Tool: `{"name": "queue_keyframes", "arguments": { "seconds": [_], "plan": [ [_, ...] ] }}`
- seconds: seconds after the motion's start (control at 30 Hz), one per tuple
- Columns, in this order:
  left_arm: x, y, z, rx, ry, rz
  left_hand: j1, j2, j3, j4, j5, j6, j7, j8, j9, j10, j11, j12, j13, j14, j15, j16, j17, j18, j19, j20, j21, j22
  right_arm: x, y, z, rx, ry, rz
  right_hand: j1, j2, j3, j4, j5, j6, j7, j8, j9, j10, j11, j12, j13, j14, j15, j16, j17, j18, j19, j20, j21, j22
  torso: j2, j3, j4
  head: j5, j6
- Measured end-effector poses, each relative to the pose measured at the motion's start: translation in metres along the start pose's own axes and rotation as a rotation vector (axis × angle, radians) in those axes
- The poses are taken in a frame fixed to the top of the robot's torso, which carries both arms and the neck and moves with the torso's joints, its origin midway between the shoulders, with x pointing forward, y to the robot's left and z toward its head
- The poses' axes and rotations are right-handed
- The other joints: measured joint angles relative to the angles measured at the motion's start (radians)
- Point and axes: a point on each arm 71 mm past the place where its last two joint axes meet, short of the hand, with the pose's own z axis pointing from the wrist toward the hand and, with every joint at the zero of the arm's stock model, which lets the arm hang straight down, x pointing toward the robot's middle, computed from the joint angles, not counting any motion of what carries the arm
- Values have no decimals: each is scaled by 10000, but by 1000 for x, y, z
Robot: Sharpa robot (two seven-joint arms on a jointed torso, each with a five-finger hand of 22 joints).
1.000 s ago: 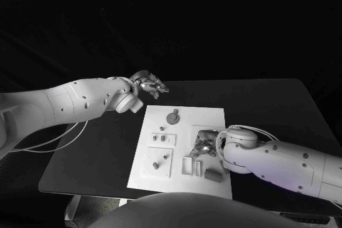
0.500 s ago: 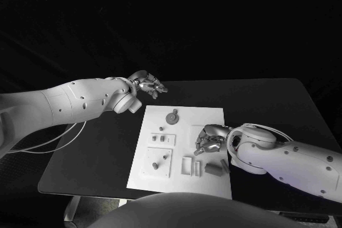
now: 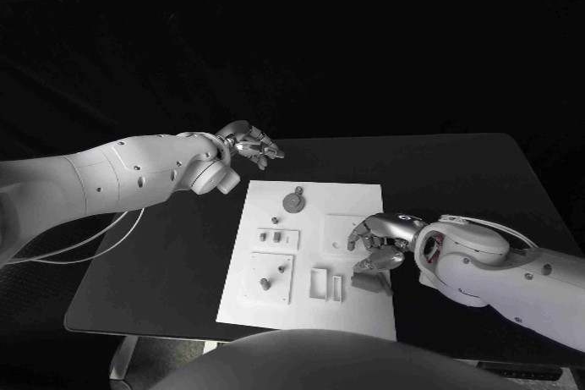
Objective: Assemble the parts on the task board
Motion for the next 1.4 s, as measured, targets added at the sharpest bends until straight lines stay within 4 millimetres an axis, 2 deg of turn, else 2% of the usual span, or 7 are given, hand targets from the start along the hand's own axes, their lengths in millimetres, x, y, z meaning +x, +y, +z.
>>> {"name": "queue_keyframes", "arguments": {
  "seconds": [0.1, 0.23, 0.43, 0.77, 0.93, 1.2, 1.4],
  "plan": [
    [0, 0, 0, -2, 0, 0, 0, 0, 0, 0, 0, 0, 0, 0, 0, 1, -1, 0, 0, 0, 0, 0, 0, 0, 0, 0, 0, 0, 0, 1, -3, -161, 48, -392, 44, -60, -27, 28, 0, -187, 42, -9, -57, -180, -24, 0, -6, -206, -6, 0, 24, 69, -155, 82, -55, 0, 0, 4, 0, -10, 0],
    [0, 0, 0, -1, 8, 1, 0, 0, 28, 28, 0, 0, 0, 0, 0, 1, -1, 0, 0, 0, 0, 1, -1, 0, -1, 1, 0, -1, 2, 5, -4, -355, 169, -1033, -111, -343, 4, 113, 0, -409, 127, -46, -123, -512, -7, -1, -13, -525, 25, 1, 68, 81, -347, 202, -56, -1, 1, 10, 1, -27, 0],
    [0, 0, 0, -1, 13, 2, 0, 0, 28, 27, 0, 0, 0, 0, 0, 2, -2, 0, 1, 0, 0, 1, -1, 0, -16, 16, 0, -1, 4, 5, -5, -367, 340, -1828, -204, -537, 57, 329, 0, -439, 150, -37, -141, -734, 74, 138, -13, -750, 83, 10, 106, 88, -453, 237, -56, -1, 2, 6, 6, -59, 0],
    [0, 1, 0, -10, 6, 6, 0, 0, 28, 27, 0, 0, 0, 0, 1, 3, -3, 0, 1, 0, 0, 1, 7, 0, -17, 17, 0, 7, 9, 9, -4, -336, 605, -2966, -255, -590, 29, 468, 0, -203, 89, 322, -66, -794, 135, 365, -45, -794, 125, 231, 144, 77, -454, 238, 40, -1, 5, -12, 22, -69, 0],
    [-1, 1, 0, -14, 1, 7, 0, 0, 28, 27, 0, 0, 0, 0, 1, 3, -3, 0, 2, 0, 0, 1, 6, 0, -17, 17, 0, 7, 12, 10, -3, -327, 767, -3270, -255, -590, 29, 468, 0, 86, 31, 512, 15, -846, 83, 487, -81, -823, 112, 350, 146, 70, -455, 239, 98, -1, 5, -20, 27, -67, 0],
    [-1, 1, 0, -18, 0, 9, 0, 0, 28, 27, 0, 0, 0, 0, 1, 4, -5, 0, 2, 0, 0, 1, 15, 0, -18, 18, 0, 6, 16, 12, -2, -338, 996, -3510, -255, -590, 0, 496, 0, 500, -219, 867, 207, -898, -85, 607, -167, -938, 18, 436, 122, 69, -509, 222, 188, -1, 5, -19, 27, -58, 0],
    [0, 1, 0, -13, 10, 10, 0, 0, 28, 27, 0, 0, 0, 0, 1, -23, 22, 0, 2, 0, 0, 2, 15, 0, -19, 19, 0, 15, 21, 12, 1, -336, 1106, -3638, -255, -589, -28, 468, 0, 649, -197, 923, 259, -902, -88, 651, -191, -966, 10, 436, 109, 69, -509, 222, 190, -1, 5, -12, 19, -68, 0]
  ]
}}
